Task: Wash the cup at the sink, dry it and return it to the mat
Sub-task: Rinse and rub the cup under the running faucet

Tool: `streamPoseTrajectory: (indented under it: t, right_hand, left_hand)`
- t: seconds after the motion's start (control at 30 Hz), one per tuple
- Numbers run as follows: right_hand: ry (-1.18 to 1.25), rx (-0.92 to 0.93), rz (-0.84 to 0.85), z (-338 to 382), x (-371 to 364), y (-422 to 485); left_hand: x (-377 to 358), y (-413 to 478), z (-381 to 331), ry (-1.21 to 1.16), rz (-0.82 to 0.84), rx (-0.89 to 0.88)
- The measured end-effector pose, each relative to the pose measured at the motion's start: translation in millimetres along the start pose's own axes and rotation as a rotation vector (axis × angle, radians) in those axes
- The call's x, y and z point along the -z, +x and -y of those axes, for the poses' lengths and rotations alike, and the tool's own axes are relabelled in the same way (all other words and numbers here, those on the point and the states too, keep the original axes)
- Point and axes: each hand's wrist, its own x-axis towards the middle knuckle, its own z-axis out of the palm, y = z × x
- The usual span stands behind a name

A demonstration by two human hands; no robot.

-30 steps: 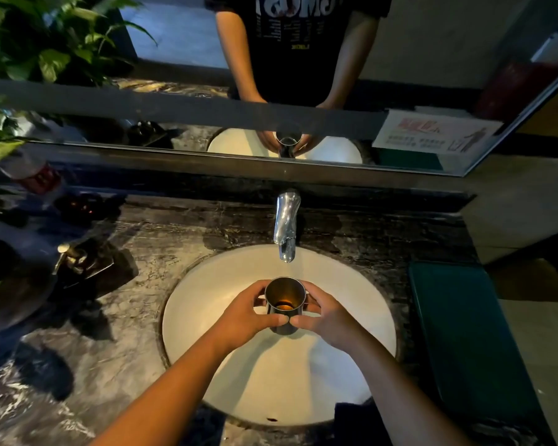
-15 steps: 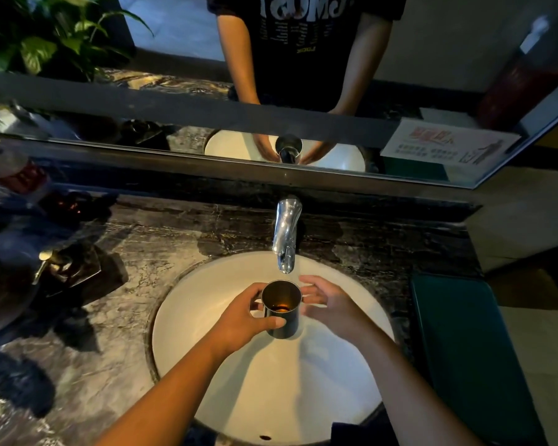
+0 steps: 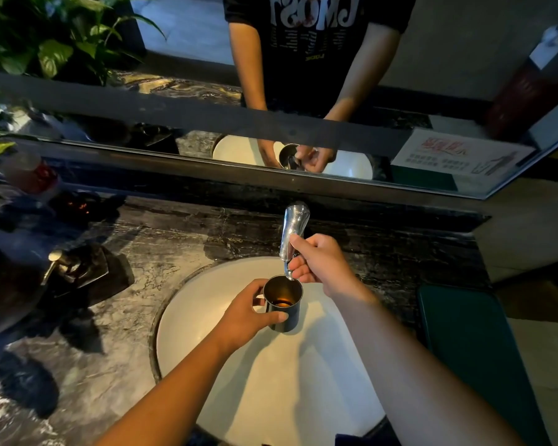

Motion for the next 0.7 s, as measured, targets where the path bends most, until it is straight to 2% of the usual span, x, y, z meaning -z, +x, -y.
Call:
streamPoseTrajectory:
  t: [0.5, 0.7]
  right_hand:
    - [0.052, -0.007, 0.155, -15, -6, 7]
    - [0.127, -0.015, 0.138, -20, -1, 5]
  left_hand:
    - [-7, 5, 2, 0.03, 0.028, 0.003]
    - [-5, 9, 1, 0.027, 0.022, -0.005]
